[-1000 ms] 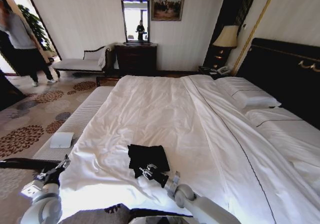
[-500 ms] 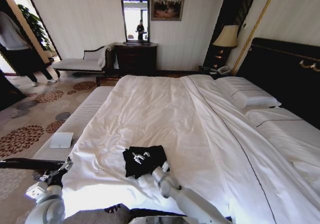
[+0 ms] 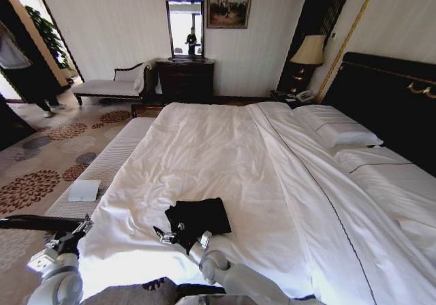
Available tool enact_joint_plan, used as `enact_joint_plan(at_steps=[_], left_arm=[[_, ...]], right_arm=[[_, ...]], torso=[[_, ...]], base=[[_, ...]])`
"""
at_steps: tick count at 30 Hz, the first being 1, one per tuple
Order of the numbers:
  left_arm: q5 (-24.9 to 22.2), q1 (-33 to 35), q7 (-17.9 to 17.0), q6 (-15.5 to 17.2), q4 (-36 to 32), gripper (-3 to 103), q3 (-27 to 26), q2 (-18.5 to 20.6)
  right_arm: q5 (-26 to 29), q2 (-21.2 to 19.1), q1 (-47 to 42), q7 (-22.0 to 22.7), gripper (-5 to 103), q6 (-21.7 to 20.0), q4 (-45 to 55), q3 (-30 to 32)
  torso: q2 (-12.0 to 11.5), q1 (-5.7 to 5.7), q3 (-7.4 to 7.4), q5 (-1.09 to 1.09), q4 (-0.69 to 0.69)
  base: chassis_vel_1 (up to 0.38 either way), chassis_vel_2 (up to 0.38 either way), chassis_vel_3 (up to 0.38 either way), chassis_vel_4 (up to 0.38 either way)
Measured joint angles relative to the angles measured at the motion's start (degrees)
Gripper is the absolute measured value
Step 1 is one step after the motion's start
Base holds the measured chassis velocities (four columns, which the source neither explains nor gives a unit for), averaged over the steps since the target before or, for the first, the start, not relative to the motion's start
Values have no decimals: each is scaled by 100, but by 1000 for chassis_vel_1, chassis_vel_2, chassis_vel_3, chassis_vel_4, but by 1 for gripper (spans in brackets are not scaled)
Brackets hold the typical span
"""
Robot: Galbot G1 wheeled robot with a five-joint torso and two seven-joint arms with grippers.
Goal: Fold the clothes on the bed.
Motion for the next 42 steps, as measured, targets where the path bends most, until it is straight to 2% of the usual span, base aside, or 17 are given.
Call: enact_joint_plan(at_steps=[3,5,7,8,10,11,13,15,17,18,19,21,22,25,29,34,42], left_arm=[[-4,42,113,-27,-67,100,103,26],[-7,47,144,-33,-87,100,129,37],[-51,97,366,-36,-220,100,338,94],[-51,97,366,-36,-220,100,338,94],[-5,135,522,-47,-328,100,499,140],[131,158,633,-78,-418,100,622,158],[578,209,777,-121,-650,100,881,163],[701,231,790,-158,-722,100,953,162],[1186,287,870,-652,-996,100,1320,89],[1298,300,886,-714,-1069,100,1409,60],[1298,300,886,-714,-1069,100,1409,60],[1561,353,927,-819,-1255,100,1632,-37],[1858,453,961,-936,-1409,100,1863,-172],[2093,602,1035,-1043,-1565,100,2071,-298],[2461,982,1434,-1302,-2009,100,2394,-489],[2498,1047,1700,-1538,-2257,100,2355,-488],[2443,1047,1741,-1561,-2287,100,2317,-476]], right_arm=[[-69,-424,-83,-449,100,83,383,788],[-109,-505,-90,-460,100,83,417,992],[-315,-863,-114,-142,100,156,454,1848],[-315,-863,-114,-142,100,156,454,1848],[-411,-1076,-203,294,100,169,547,2408],[-652,-1210,-342,733,100,136,689,2883],[-1592,-1350,-848,1562,100,130,1075,3854],[-1844,-1365,-1007,1736,100,125,1195,4107],[-2707,-1317,-1935,2125,100,-98,1897,5294],[-2926,-1233,-2252,2197,100,-183,2110,5638],[-2926,-1233,-2252,2197,100,-183,2110,5638],[-3372,-960,-2859,2318,100,-328,2545,6245],[-3751,-565,-3495,2416,100,-436,2992,6740],[-4044,-176,-4012,2583,100,-520,3421,7066],[-4307,358,-4589,2793,100,-596,4142,7419],[-4323,473,-4697,2806,100,-644,4414,7476],[-4310,474,-4688,2789,100,-667,4433,7447]], torso=[[0,0,0,1,0],[0,0,0,1,0],[0,0,0,1,0],[0,0,0,1,0],[0,1,1,2,0],[-1,1,0,0,-1],[-1,2,1,2,-1],[-1,1,1,4,-2],[0,0,0,-1,-1],[0,0,0,-1,-4],[0,0,0,-1,-4],[0,0,-1,2,-5],[0,-1,-1,0,-4],[0,-1,-1,1,-3],[1,-2,-1,-1,-1],[1,-1,-1,-1,-1],[1,-1,0,-1,0]], base=[[0,0,0,0],[0,0,0,0],[0,0,0,0],[0,0,0,0],[0,0,0,0],[0,0,0,0],[0,0,0,0],[0,0,0,0],[0,0,0,0],[0,0,0,0],[0,0,0,0],[0,0,0,0],[0,0,0,0],[0,0,0,0],[0,0,0,0],[0,0,0,0],[0,0,0,0]])
